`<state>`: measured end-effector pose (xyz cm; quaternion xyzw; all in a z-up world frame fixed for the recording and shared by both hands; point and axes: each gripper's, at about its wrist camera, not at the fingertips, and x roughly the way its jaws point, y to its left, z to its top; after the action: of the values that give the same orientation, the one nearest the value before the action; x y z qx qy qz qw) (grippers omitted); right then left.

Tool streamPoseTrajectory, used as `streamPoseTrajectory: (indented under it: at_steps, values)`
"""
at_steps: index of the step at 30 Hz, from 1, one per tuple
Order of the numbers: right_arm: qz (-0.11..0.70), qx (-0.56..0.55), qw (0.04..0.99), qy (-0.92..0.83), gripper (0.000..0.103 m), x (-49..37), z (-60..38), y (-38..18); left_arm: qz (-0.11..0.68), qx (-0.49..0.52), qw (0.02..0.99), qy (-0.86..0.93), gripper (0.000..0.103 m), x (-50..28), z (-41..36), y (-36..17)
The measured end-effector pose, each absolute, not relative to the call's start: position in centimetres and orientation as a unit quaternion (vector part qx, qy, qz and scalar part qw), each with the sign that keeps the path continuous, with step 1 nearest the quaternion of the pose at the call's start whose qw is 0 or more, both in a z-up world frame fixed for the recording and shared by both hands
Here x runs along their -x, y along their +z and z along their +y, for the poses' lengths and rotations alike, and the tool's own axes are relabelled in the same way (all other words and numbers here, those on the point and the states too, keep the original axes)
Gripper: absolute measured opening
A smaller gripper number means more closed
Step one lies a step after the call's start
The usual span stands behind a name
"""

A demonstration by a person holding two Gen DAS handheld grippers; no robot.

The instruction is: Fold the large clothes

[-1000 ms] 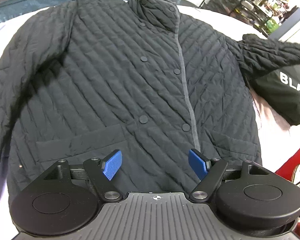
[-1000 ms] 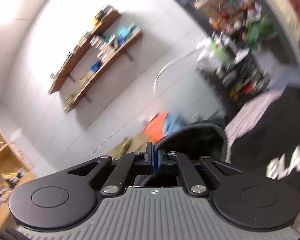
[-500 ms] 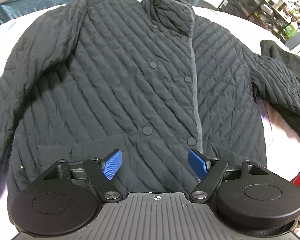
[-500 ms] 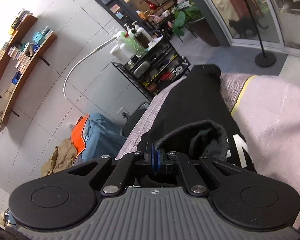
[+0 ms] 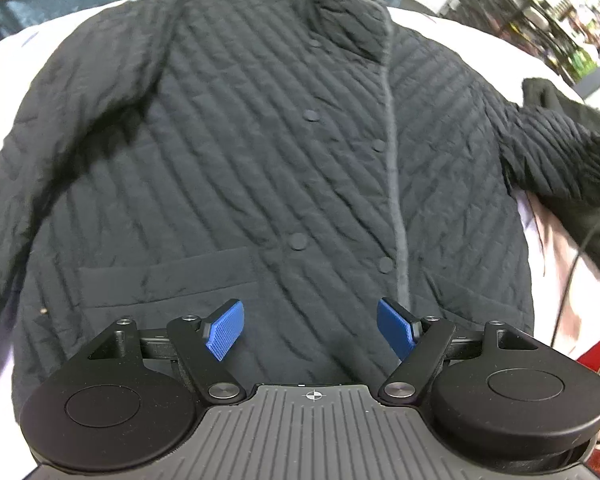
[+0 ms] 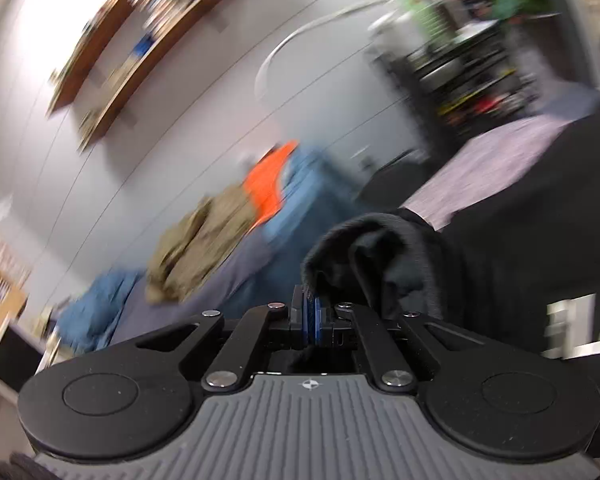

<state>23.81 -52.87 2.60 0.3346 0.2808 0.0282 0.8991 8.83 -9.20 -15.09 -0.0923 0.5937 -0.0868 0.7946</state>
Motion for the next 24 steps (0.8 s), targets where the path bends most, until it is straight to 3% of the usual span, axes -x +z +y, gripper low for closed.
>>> streamPoseTrajectory:
  at_steps: [14, 17, 18, 20, 21, 23, 24]
  values:
    - [0.410, -0.193, 0.851, 0.265, 0.005, -33.3, -24.1, -2.0, 0.589, 0.155, 0.793, -0.006, 0.103, -7.6, -1.1, -15.2]
    - [0.434, -0.140, 0.843, 0.285, 0.010, -33.2, -19.4, -4.2, 0.595, 0.146, 0.790, -0.013, 0.103, -7.6, -1.3, -15.5]
    - [0.442, -0.120, 0.843, 0.281, 0.014, -32.9, -18.3, -5.0, 0.596, 0.143, 0.790, -0.015, 0.103, -7.7, -1.5, -15.6]
    - [0.456, -0.096, 0.840, 0.278, 0.032, -32.3, -16.9, -6.3, 0.597, 0.141, 0.789, -0.020, 0.103, -7.8, -1.7, -15.8]
    - [0.461, -0.094, 0.837, 0.278, 0.047, -32.0, -16.5, -6.8, 0.598, 0.141, 0.789, -0.022, 0.103, -7.9, -1.8, -15.9]
    - [0.474, -0.098, 0.831, 0.275, 0.066, -31.5, -15.8, -7.7, 0.599, 0.140, 0.788, -0.025, 0.103, -8.3, -2.0, -16.1]
    - [0.480, -0.100, 0.827, 0.275, 0.068, -31.1, -15.8, -7.8, 0.599, 0.139, 0.788, -0.026, 0.103, -8.3, -2.2, -16.2]
